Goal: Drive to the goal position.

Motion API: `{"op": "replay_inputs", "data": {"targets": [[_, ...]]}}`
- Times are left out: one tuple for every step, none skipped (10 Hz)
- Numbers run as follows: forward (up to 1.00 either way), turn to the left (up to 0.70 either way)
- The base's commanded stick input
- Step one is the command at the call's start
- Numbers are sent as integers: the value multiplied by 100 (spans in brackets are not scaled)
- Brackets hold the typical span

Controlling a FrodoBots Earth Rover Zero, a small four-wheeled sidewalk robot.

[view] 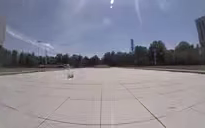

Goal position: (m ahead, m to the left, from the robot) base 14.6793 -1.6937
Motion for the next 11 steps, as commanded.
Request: {"op": "replay_inputs", "data": {"targets": [[70, 0], [70, 0], [70, 0], [70, 0], [70, 0], [70, 0], [70, 0], [70, 0], [70, 0], [70, 0], [70, 0]]}}
